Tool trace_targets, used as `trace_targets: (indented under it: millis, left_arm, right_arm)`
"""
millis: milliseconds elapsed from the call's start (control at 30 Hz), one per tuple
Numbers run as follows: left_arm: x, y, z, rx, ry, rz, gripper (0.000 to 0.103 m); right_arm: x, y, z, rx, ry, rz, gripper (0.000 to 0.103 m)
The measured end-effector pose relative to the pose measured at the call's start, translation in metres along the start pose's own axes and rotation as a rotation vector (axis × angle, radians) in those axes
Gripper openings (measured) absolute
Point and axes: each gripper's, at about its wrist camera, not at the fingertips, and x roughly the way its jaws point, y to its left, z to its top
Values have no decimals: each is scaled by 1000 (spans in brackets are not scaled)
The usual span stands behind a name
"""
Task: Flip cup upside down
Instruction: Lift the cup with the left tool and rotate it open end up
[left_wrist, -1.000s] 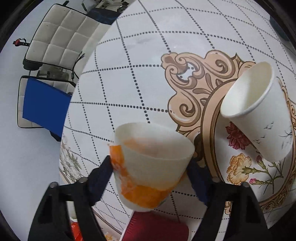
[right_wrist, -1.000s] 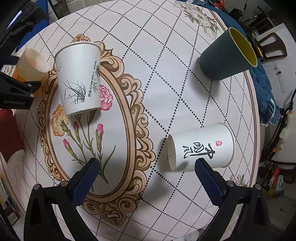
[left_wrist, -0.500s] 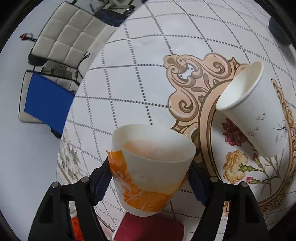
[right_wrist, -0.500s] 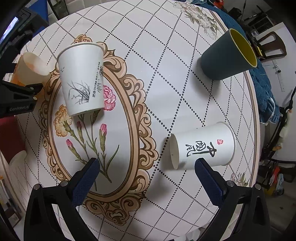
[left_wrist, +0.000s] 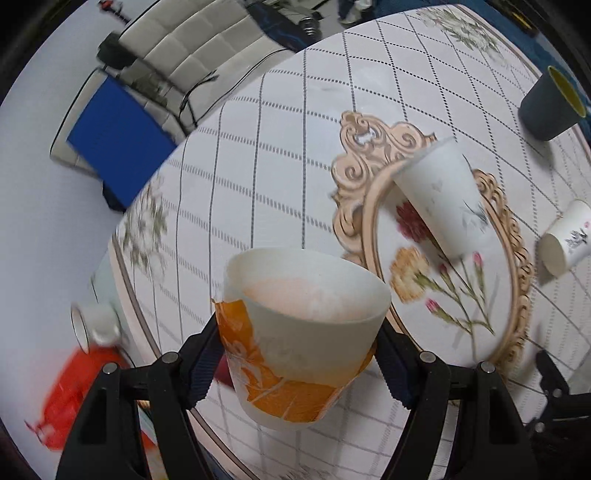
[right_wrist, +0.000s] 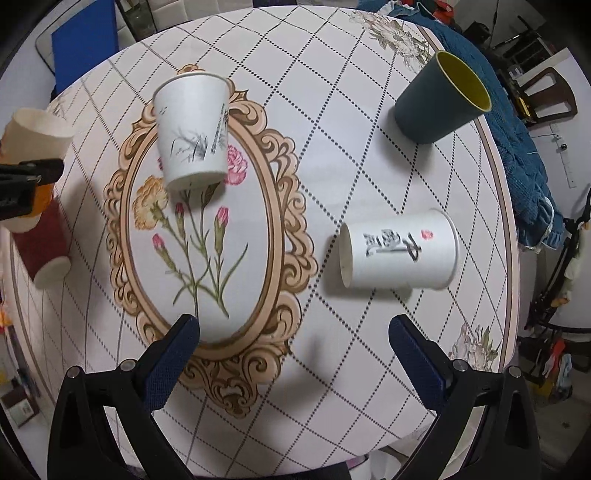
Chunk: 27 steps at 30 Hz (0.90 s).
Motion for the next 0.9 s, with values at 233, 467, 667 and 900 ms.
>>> trace_targets:
  millis: [233, 467, 667, 900]
  left_arm:
    - [-19, -12, -57, -125, 39, -56, 73]
    - [-18, -36, -118, -262, 102, -138, 73]
    - [-1, -59, -158, -399, 176, -235, 73]
    - [27, -84, -187, -531, 247, -309, 73]
  right_arm:
    - [-12, -12, -32, -44, -9, 26, 103]
    - [-17, -27, -63, -89, -3, 48, 103]
    - [-8, -37, -86, -127, 21, 58, 103]
    - [11, -42, -107, -198, 50, 61, 103]
